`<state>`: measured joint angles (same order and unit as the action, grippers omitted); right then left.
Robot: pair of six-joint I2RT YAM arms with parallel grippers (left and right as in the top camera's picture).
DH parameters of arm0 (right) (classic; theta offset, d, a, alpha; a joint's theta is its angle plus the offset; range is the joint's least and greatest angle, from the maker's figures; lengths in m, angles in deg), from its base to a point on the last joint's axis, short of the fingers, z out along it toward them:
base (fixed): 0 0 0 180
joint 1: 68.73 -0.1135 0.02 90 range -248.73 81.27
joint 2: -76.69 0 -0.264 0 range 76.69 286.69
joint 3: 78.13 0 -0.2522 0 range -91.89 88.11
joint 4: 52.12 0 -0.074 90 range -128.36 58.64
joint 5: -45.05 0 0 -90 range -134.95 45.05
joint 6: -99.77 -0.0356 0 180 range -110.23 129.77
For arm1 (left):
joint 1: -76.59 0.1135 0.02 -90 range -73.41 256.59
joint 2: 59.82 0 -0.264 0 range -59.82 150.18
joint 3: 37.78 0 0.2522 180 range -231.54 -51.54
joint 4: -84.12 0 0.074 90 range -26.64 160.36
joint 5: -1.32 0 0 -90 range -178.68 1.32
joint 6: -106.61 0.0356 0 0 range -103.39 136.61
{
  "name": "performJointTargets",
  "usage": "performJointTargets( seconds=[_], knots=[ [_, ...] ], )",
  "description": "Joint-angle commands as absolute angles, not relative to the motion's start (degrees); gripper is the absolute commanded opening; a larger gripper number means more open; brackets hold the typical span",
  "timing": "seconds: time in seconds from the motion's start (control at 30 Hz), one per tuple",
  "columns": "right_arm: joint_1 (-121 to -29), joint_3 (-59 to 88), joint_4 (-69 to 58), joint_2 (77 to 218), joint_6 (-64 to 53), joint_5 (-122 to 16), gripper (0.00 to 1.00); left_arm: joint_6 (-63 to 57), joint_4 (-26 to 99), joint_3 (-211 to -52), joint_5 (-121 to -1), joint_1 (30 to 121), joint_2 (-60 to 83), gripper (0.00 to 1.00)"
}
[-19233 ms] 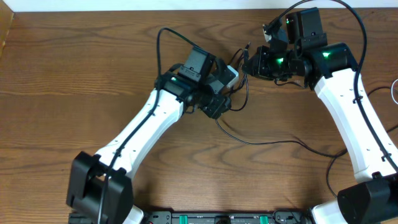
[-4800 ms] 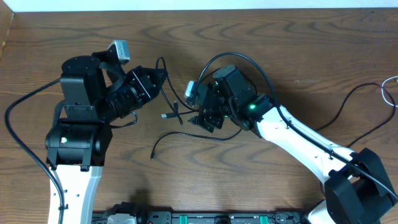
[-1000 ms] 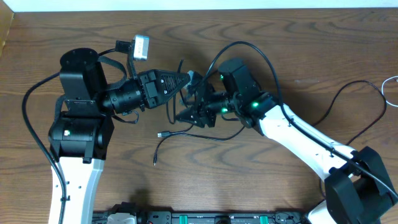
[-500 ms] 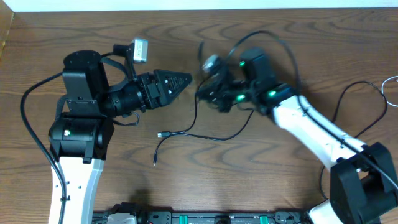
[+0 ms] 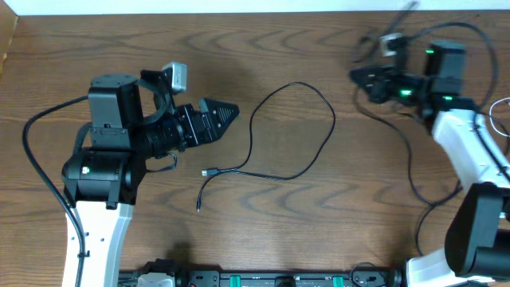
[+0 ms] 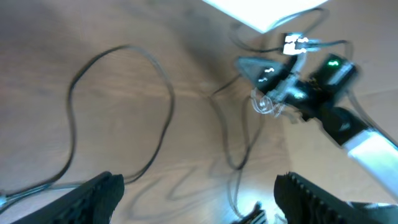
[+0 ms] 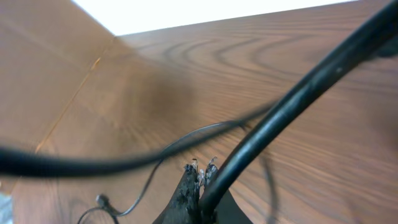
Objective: Untangle cables
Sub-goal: 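Lay the black cable at the far right and release with right gripper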
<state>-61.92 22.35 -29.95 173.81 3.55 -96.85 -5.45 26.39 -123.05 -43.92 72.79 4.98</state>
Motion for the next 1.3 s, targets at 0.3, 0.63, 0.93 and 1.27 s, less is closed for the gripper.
performJointTargets(
  seconds=[0.3,0.63,0.93,1.27],
  knots=[
    [-42.95,22.70,-11.48,173.99,3.70,-87.14,0.01,0.32,16.27,-124.10,-57.85,73.03,4.93,0.83],
    [-31.45,22.70,13.48,173.92,10.15,-74.86,0.01,0.51,15.27,-124.10,-58.33,73.03,4.93,0.83],
    [-23.36,22.70,19.92,173.55,14.15,-72.52,0.01,0.51,15.05,-124.08,-58.35,73.03,4.93,0.83],
    [-23.45,22.70,19.79,173.55,14.13,-73.13,0.45,0.54,14.66,-124.03,-58.35,73.03,4.93,0.83]
  ],
)
